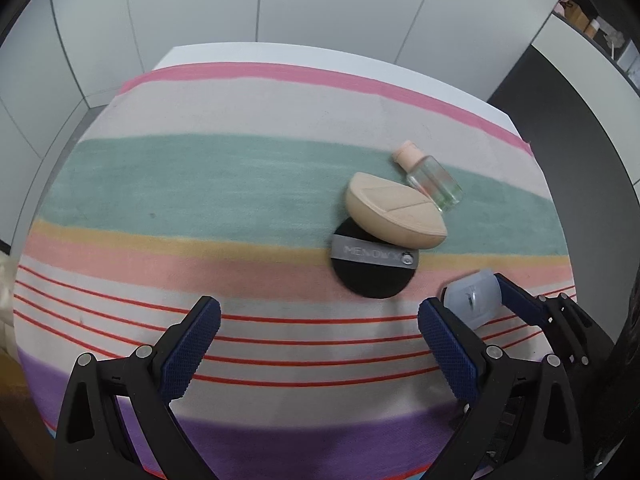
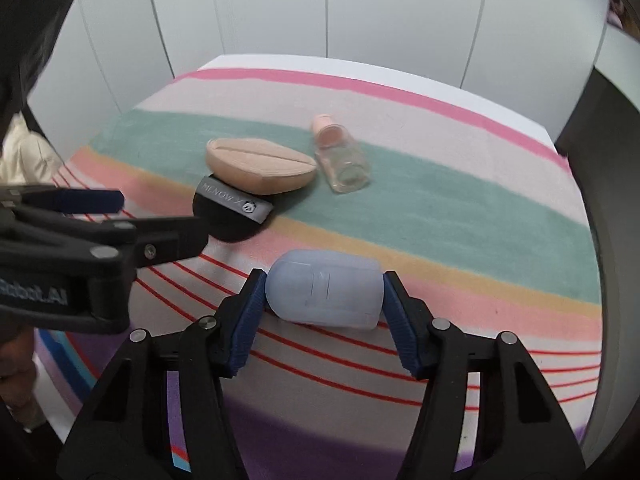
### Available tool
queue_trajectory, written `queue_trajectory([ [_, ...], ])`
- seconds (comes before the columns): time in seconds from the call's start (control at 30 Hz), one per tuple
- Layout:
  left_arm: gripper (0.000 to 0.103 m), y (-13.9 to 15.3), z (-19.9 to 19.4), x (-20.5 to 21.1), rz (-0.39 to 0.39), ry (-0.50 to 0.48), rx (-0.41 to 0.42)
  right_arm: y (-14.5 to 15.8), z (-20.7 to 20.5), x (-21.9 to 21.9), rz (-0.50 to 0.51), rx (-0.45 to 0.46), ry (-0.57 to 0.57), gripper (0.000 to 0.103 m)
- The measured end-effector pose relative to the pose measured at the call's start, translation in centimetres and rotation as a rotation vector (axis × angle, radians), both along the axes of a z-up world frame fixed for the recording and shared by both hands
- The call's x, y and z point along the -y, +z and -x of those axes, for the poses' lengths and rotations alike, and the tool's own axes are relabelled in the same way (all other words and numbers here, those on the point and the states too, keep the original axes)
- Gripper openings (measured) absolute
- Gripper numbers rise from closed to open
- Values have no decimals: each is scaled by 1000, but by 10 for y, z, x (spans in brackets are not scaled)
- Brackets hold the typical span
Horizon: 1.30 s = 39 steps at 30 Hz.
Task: Organize objects
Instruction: 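Grasp the black MENOW compact with left tool while right tool grasps the clear case, then lift the compact with left tool while right tool lifts the clear case toward the box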
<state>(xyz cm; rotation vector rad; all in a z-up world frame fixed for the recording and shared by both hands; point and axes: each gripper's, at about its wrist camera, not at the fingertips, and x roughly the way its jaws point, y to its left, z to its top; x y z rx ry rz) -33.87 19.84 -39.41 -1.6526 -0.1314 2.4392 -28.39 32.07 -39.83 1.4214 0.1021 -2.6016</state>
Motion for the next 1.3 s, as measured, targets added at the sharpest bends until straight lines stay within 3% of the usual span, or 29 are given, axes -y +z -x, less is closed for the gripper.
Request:
queue_trajectory([
  [0.23,99,-10,14,-33,52,-28,-10,4,3,-28,12,31,-93,61],
  [0.27,94,-10,17,-37,57,-27,-22,4,4,-32,13,34,-104,61],
  [0.37,53,-5,19,-48,135,-36,-59,6,7,-39,16,47,-132,61],
  [0.7,50,26,4,-38,119,-57,-54,37,20,-42,5,52,-175,61],
  [0.97,50,93,-9,-25,111,-42,-105,87,37,-32,9,36,-196,61],
  [1.2,50,169,-16,0,117,-7,-196,166,34,-28,-11,-2,-221,61],
  [1.3,50,197,-22,6,112,-7,-232,205,-6,-42,0,-28,-223,61],
])
